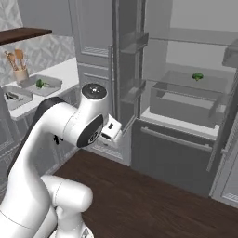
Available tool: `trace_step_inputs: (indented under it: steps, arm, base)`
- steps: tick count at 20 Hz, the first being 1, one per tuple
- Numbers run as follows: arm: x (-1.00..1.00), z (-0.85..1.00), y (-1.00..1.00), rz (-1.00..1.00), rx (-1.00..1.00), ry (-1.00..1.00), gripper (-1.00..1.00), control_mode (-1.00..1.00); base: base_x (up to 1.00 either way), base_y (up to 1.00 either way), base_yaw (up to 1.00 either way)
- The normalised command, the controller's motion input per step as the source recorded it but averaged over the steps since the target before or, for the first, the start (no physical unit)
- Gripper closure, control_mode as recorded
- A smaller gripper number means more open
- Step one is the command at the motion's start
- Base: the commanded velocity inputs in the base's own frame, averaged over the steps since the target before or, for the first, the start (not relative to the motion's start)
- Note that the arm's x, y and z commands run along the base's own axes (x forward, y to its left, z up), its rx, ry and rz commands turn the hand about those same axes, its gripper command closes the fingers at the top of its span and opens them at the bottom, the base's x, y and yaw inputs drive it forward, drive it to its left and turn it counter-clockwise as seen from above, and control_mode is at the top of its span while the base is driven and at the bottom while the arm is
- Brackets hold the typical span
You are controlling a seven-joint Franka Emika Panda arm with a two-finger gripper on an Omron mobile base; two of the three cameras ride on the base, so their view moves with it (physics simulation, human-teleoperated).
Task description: Place one broccoli and one fish in each tupperware on the nearby counter, to pack two identical lunches.
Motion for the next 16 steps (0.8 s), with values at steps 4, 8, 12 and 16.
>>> trace_step_inputs:
  steps: [4, 8, 12, 16]
  arm:
    - [0.00, 0.00, 0.00, 0.00, 0.00, 0.00, -1.00, 1.00]
    - [0.00, 0.00, 0.00, 0.00, 0.00, 0.00, -1.00, 1.00]
    - [0.00, 0.00, 0.00, 0.00, 0.00, 0.00, -1.00, 1.00]
    - [0.00, 0.00, 0.00, 0.00, 0.00, 0.00, -1.00, 1.00]
  base:
    - [0.52, -0.15, -0.41]
    - [0.74, -0.23, -0.26]
    - [0.91, -0.14, -0.12]
    - [0.97, -0.37, -0.05]
